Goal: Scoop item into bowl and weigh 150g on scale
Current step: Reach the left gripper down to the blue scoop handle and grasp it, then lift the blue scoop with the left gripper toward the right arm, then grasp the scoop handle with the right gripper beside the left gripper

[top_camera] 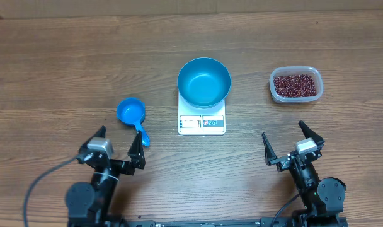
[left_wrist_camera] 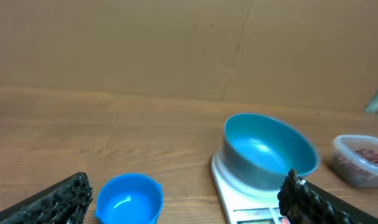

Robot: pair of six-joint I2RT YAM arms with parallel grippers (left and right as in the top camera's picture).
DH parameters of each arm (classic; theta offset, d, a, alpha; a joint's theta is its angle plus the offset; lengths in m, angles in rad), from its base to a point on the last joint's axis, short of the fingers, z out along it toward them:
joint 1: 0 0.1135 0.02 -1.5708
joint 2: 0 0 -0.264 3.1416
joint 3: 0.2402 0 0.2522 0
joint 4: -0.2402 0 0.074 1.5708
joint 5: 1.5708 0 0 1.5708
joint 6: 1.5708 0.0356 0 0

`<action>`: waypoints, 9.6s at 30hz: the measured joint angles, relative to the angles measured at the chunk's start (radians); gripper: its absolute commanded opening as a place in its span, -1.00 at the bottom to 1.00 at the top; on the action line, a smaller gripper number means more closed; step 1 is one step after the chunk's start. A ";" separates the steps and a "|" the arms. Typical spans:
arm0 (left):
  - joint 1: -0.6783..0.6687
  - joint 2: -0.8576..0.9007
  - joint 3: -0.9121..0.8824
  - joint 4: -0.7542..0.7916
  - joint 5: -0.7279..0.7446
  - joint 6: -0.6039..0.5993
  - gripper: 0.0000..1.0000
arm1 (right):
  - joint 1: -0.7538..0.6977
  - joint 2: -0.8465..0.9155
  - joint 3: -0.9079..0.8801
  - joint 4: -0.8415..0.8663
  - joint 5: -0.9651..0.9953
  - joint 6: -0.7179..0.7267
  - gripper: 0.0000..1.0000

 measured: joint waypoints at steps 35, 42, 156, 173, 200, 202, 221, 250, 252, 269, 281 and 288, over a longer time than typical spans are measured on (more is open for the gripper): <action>0.000 0.974 0.957 -0.689 -0.101 -0.008 1.00 | 0.000 0.000 0.000 0.000 0.000 0.000 1.00; -0.004 1.142 0.958 -0.718 -0.096 -0.075 0.94 | 0.000 0.000 0.000 0.000 0.000 0.000 1.00; -0.211 1.677 0.889 -0.587 -0.328 -0.524 -0.92 | 0.000 0.000 0.000 0.000 0.000 0.000 0.99; -0.238 1.613 1.178 -0.689 -0.248 -0.469 -0.91 | 0.000 0.000 0.000 0.000 0.000 0.000 1.00; -0.578 1.419 1.249 -0.748 -0.222 -0.777 -0.91 | 0.000 0.000 0.000 0.015 -0.372 0.795 1.00; -0.578 1.419 1.249 -0.747 -0.222 -0.804 -0.91 | 0.000 0.000 0.000 0.015 -0.381 0.985 1.00; -0.689 1.498 1.249 -0.670 -0.222 -1.172 -0.92 | 0.000 0.000 0.000 0.090 -0.390 1.422 0.99; -0.694 1.498 1.249 -0.630 -0.157 -1.380 -0.92 | 0.225 0.959 0.409 0.302 -0.306 1.010 1.00; -0.694 1.498 1.249 -0.630 -0.156 -1.393 -0.91 | 0.231 0.993 0.410 0.343 -0.303 1.010 1.00; -0.694 1.498 1.249 -0.629 -0.142 -1.455 -0.91 | 0.232 1.038 0.410 0.423 -0.292 1.003 0.11; -0.694 1.498 1.249 -0.629 -0.138 -1.458 -0.91 | 0.265 1.040 0.410 0.459 -0.307 1.022 0.00; -0.694 1.498 1.249 -0.630 -0.131 -1.458 -0.91 | 0.265 1.083 0.410 0.491 -0.308 1.023 -0.12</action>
